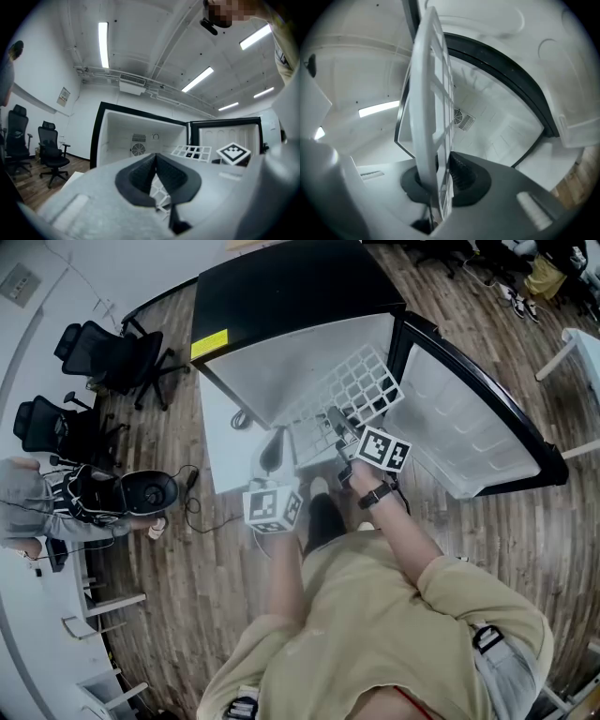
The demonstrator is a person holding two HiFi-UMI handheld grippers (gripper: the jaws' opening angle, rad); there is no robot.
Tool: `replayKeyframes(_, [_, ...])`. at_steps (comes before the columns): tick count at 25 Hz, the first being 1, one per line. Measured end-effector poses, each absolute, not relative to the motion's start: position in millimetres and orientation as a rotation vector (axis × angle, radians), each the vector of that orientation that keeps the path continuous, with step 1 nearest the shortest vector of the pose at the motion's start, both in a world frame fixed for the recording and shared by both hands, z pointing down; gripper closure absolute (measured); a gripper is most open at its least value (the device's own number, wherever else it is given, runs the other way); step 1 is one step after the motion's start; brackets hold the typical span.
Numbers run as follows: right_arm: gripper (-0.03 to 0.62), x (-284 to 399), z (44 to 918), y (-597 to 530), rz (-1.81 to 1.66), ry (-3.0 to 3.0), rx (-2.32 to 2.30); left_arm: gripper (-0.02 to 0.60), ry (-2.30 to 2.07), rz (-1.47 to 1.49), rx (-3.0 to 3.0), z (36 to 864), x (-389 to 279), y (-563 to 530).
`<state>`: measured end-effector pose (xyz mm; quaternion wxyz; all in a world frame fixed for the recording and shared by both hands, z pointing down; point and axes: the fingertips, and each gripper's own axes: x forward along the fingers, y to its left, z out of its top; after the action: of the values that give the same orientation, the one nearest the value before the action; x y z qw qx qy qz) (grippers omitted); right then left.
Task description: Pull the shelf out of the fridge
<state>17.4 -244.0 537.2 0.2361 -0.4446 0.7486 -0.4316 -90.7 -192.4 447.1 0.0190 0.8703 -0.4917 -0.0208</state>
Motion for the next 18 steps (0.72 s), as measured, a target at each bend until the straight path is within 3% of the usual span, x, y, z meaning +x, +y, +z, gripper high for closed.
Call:
replayKeyframes(5, [0.565, 17, 524, -227, -0.989, 2.226, -1.326, 0.580, -1.600, -0.059, 2.671, 449, -100, -189])
replayKeyframes(18, [0.565, 64, 446, -199, -0.090, 2.436, -1.858, 0.580, -1.772, -0.011, 2.704, 433, -98, -185])
